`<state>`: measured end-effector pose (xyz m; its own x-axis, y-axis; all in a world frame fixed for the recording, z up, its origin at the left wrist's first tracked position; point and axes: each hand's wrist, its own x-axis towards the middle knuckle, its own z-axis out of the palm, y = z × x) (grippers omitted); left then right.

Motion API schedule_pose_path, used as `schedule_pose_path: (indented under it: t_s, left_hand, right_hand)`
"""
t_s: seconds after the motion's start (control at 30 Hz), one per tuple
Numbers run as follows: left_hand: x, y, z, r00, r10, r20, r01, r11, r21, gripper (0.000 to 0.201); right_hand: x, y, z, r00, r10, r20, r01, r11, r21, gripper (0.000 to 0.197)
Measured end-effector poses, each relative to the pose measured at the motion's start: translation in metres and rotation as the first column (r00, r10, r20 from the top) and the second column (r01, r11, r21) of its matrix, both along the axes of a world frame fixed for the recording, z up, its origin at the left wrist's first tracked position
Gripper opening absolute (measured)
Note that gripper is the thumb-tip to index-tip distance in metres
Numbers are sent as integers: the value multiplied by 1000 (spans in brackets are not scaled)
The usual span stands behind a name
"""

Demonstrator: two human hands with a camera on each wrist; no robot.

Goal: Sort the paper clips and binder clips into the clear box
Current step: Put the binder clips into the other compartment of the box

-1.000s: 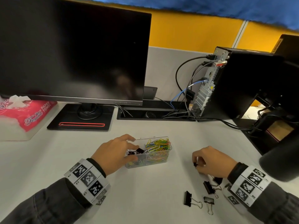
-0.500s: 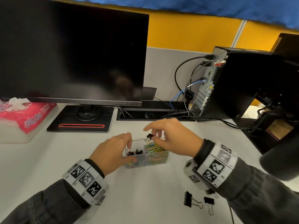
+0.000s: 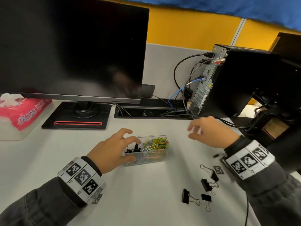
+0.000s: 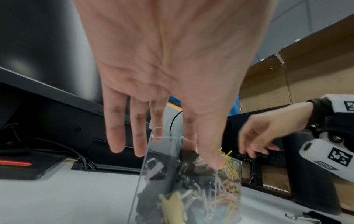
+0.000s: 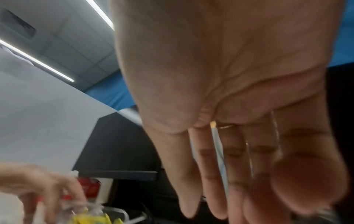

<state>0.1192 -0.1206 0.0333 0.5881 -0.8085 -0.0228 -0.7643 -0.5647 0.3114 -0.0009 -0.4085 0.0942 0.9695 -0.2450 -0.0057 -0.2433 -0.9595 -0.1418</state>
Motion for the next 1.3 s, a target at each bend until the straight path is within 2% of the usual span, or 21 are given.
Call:
schedule_pose_path:
  t_s: [0.07, 0.13, 0.2, 0.33, 0.43, 0.6, 0.73, 0.83, 0.9, 0.93, 1.0, 1.03, 1.1, 1.13, 1.17, 1.2, 1.27, 1.3]
  left_hand:
    - [0, -2, -3, 1000, 0, 25, -1, 999, 36, 40]
    - [1, -3, -3, 998, 22, 56, -25, 999, 44, 37]
    - [2, -3, -4, 997, 41, 67, -44, 998, 42, 36]
    - [2, -3, -6, 997, 52, 61, -54, 998, 30, 34]
    - [4, -2, -7, 997, 56, 43, -56, 998, -12, 33]
    - [3, -3, -9, 999, 36, 37, -37, 999, 16, 28]
    - [2, -2, -10, 999, 33, 36, -31, 999, -38, 33]
    - [-8, -5, -4, 986, 19, 167, 0, 993, -119, 40]
    - [-22, -11, 4, 964, -30, 263, 85, 976, -200, 38]
    - [-31, -16, 9, 962, -69, 264, 135, 962, -238, 35]
    - [-49, -30, 11, 960, -185, 212, 237, 937, -255, 31]
    - [-59, -38, 9, 957, -246, 154, 277, 933, -230, 31]
    - [-78, -55, 1, 937, -349, 4, 347, 930, -120, 32]
    - [-87, -64, -4, 925, -378, -45, 376, 925, -45, 34]
    - [-94, -74, -7, 915, -398, -71, 400, 916, 22, 38]
    - [-101, -83, -10, 907, -413, -89, 419, 906, 66, 43]
    - [-110, -99, -14, 895, -432, -109, 443, 890, 114, 51]
    - [-112, -107, -17, 893, -434, -120, 448, 882, 145, 54]
  right_hand:
    - [-18, -24, -9, 985, -111, -132, 106, 994, -41, 10]
    - [-34, -40, -22, 951, -177, -253, 168, 984, -56, 14]
    - [-47, -46, -38, 916, -189, -353, 198, 980, -10, 23]
    - [-60, -45, -68, 892, -149, -427, 180, 983, 33, 36]
    - [-65, -46, -76, 899, -142, -415, 160, 987, 10, 24]
    - [-63, -47, -75, 937, -124, -327, 148, 988, 50, 15]
    - [-61, -46, -72, 966, -119, -229, 141, 986, 84, 13]
    - [-64, -48, -75, 967, -119, -225, 145, 984, 102, 9]
    - [-69, -50, -74, 961, -140, -237, 171, 978, 116, 12]
    - [-71, -50, -72, 959, -159, -236, 192, 974, 123, 14]
    - [-74, -50, -68, 958, -211, -194, 252, 944, 216, 16]
    - [-76, -48, -66, 956, -243, -164, 285, 901, 328, 15]
    - [-81, -43, -63, 943, -303, -138, 325, 752, 573, 7]
    - [-84, -40, -62, 943, -300, -145, 321, 699, 639, 9]
    - [-87, -38, -63, 949, -271, -164, 309, 682, 662, 15]
    - [-89, -37, -65, 954, -226, -196, 299, 706, 642, 23]
    - [-96, -35, -70, 957, -126, -261, 245, 832, 497, 44]
    - [-99, -34, -73, 951, -108, -288, 231, 870, 436, 53]
